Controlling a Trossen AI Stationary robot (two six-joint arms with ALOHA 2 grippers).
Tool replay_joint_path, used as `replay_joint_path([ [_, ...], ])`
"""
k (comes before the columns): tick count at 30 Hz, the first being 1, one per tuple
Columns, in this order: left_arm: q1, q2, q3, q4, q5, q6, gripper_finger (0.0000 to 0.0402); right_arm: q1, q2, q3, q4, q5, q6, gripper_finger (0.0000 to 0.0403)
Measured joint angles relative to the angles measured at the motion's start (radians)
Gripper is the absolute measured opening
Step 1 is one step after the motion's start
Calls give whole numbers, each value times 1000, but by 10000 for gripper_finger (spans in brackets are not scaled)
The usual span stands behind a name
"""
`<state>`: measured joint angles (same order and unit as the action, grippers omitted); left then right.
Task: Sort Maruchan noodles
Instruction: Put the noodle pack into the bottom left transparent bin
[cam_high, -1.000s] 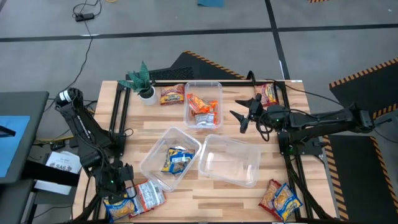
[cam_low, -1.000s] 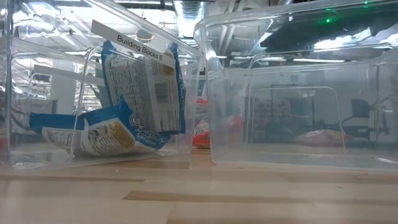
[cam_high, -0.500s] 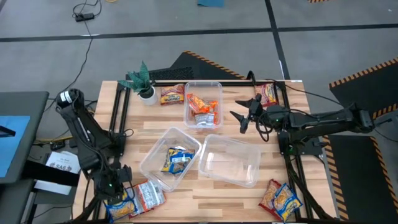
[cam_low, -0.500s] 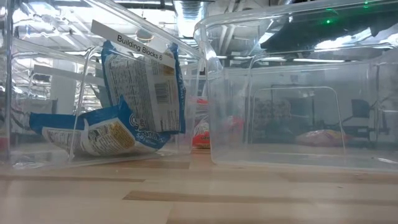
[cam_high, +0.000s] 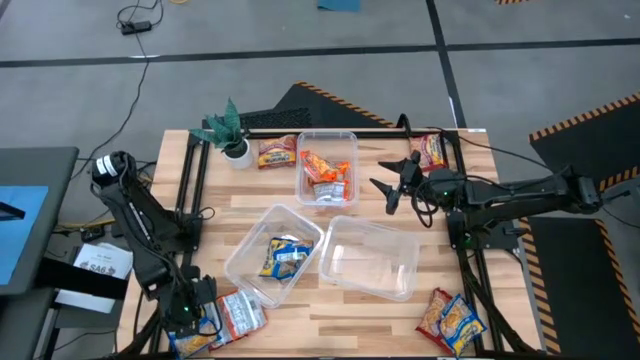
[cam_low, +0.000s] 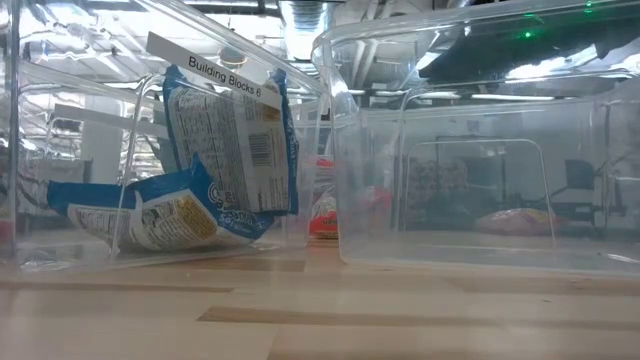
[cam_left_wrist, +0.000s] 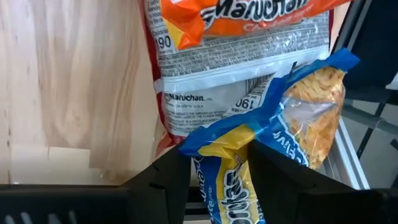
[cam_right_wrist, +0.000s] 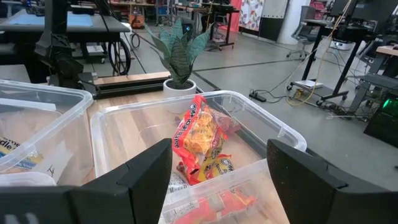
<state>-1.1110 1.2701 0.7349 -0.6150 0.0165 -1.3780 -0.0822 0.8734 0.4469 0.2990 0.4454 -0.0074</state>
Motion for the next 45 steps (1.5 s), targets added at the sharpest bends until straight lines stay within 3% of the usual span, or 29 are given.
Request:
replay_joint_path([
  [4, 0, 0, 0, -8, 6, 9, 106, 0, 0, 0, 1, 0, 0, 283],
  [9, 18, -26, 0, -10, 34, 33, 14, 0, 0, 0, 1, 0, 0, 283],
  [17, 84, -166, 40, -25, 16, 35, 0, 0, 0, 0, 1, 0, 0, 283],
  [31, 189, -433, 150, -26, -118, 68, 0, 0, 0, 0, 1, 0, 0, 283],
  [38, 246, -452, 345, -168, -209, 266, 0, 0, 0, 0, 1, 0, 0, 283],
  [45, 388, -453, 458, -259, -388, 740, 0, 0, 0, 0, 1, 0, 0, 283],
])
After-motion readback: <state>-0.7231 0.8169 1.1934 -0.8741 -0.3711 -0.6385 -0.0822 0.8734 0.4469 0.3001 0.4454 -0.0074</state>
